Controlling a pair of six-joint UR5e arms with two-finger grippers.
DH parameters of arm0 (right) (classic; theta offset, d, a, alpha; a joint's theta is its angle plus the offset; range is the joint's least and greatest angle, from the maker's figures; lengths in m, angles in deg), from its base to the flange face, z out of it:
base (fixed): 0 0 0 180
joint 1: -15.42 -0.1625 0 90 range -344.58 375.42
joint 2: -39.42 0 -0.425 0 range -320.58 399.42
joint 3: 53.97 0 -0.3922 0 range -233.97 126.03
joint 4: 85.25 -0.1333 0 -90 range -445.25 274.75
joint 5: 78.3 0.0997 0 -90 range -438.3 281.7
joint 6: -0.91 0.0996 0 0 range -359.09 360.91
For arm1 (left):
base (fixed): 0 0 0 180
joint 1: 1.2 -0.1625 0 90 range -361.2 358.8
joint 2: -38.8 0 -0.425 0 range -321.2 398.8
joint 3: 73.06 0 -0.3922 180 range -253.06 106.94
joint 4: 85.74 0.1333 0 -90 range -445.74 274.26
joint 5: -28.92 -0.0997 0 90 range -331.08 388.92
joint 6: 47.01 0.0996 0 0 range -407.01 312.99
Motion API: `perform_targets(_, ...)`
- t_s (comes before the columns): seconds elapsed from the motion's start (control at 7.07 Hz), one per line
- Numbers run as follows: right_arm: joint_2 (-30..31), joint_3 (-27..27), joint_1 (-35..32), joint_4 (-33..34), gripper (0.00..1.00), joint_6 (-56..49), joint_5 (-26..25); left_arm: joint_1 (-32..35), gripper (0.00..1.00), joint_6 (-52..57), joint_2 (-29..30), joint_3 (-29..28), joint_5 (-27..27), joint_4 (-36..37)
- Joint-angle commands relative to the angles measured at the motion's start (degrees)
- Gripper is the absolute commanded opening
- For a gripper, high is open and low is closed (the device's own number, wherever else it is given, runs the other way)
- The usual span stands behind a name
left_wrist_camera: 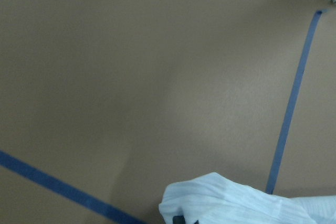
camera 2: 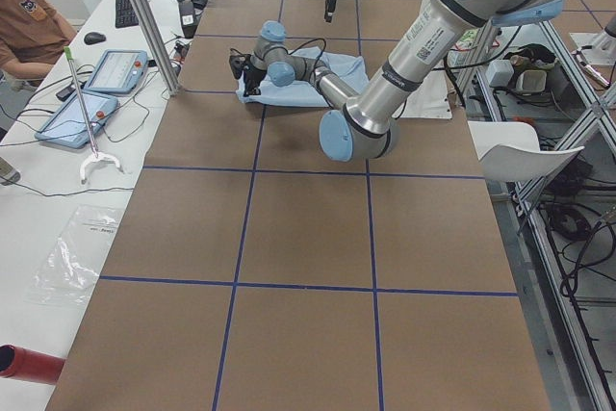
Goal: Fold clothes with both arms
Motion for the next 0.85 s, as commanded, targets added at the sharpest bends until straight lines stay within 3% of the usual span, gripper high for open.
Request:
perform_targets(0.0, -0.1, 0.9, 0.1, 0.0, 1.0, -0.1, -1.4, 2.6, 0.0, 4.2, 3.7, -11.9, -5.1, -11.5)
perform_targets(0.28, -0.2, 1.7, 0.3, 0.0, 1.0, 0.0, -2.3, 3.1, 0.0, 6.4, 3.8, -16.0, -8.3, -16.0)
perform_targets(0.42, -0.3, 2.1, 0.3, 0.0, 1.0, 0.0, -2.7, 3.2, 0.12, 6.5, 3.7, -16.1, -8.3, -16.0)
perform_targets(0.57, -0.3, 2.2, 0.3, 0.0, 1.0, 0.0, -2.7, 3.1, 0.99, 8.2, 3.8, -16.7, -9.5, -16.0)
perform_targets(0.71, -0.3, 2.3, 0.4, 0.0, 1.0, 0.0, -2.8, 3.2, 1.0, 8.5, 4.0, -16.6, -9.3, -16.1)
